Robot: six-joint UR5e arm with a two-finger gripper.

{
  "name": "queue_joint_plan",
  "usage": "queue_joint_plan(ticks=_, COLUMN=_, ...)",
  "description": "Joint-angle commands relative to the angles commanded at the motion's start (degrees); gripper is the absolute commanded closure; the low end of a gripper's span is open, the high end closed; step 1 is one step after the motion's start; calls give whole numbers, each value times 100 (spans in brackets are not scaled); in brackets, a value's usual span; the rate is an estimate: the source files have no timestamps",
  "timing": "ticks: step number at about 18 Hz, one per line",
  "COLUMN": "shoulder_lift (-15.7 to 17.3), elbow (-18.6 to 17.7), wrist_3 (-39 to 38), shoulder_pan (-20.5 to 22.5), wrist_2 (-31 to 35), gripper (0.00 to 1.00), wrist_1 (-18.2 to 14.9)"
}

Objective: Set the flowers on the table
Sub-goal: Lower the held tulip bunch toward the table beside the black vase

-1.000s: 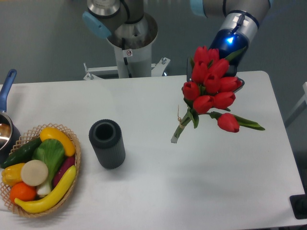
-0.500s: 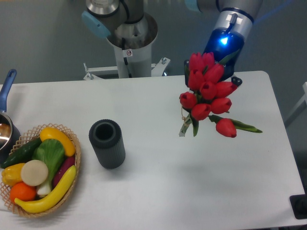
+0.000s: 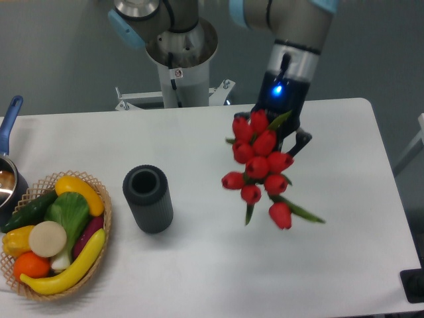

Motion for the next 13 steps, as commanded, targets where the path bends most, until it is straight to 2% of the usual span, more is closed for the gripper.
queue_joint_plan(ticks=8, shoulder_lift=-413, elbow=-17, wrist_3=413, shoulder_pan=-247, wrist_2=1618, gripper=63, wrist_1=-26)
queue_joint_plan(ticks=13, shoulder_lift=-949, elbow=44, wrist_3=509, shoulder_pan=-571, wrist_2=3040, gripper=63, wrist_1=-26)
